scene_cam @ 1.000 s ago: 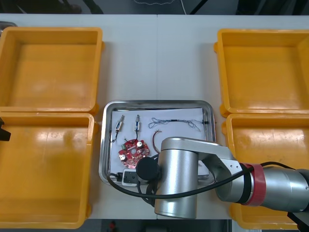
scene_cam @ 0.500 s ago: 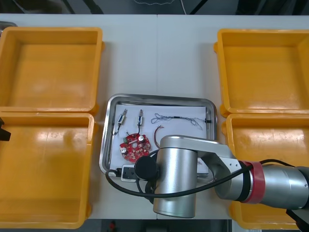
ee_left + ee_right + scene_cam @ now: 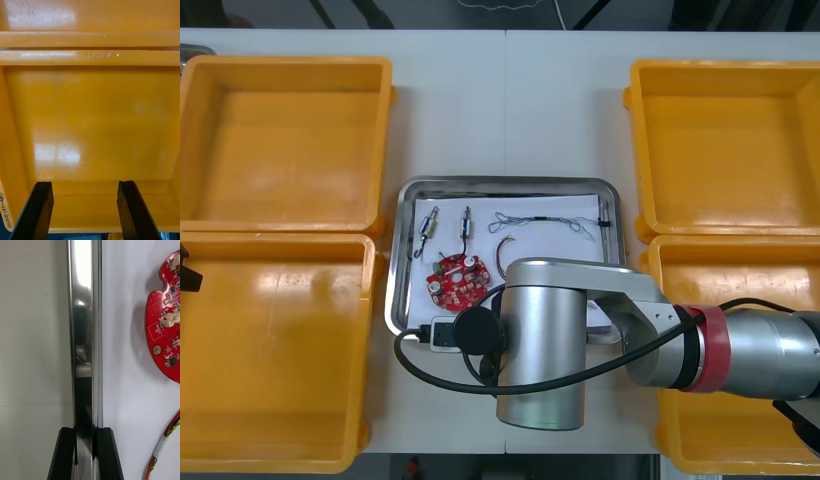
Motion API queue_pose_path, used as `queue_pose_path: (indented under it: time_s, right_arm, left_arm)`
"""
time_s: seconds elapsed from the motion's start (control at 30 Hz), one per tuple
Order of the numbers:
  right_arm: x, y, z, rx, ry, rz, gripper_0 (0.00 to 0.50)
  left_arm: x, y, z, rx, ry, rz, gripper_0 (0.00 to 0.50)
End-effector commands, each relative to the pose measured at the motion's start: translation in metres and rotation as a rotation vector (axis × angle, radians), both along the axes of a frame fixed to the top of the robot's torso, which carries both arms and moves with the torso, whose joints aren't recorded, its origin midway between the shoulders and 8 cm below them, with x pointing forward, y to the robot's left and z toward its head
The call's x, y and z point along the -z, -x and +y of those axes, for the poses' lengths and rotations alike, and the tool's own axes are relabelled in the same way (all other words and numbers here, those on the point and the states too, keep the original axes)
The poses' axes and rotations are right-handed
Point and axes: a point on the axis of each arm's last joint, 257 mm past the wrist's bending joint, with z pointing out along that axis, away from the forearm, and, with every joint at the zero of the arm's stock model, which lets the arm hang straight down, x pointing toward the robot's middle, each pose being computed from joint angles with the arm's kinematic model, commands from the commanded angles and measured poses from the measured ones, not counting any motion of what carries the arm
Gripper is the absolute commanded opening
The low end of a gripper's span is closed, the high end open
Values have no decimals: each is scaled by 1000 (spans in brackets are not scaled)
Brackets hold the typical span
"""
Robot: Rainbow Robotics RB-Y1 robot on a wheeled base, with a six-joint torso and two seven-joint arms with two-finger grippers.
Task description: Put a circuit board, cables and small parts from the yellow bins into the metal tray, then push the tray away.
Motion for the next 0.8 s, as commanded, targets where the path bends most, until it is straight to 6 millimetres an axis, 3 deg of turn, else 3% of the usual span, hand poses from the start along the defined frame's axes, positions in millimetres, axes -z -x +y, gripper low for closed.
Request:
queue_pose_path:
  time_s: [0.03,0.4,0.8]
  right_arm:
    - [-20,-22,-1,-30,24,-70,0]
    - [-41,-57,4,-9,67,-116,0]
    - [-58,-73,12,-8,82,-137,0]
  left_arm:
    - [-13,-1,6,38,-42,-35,500]
    - [-13,-1,6,38,-42,-35,500]
    - [-13,-1,6,38,-42,-35,500]
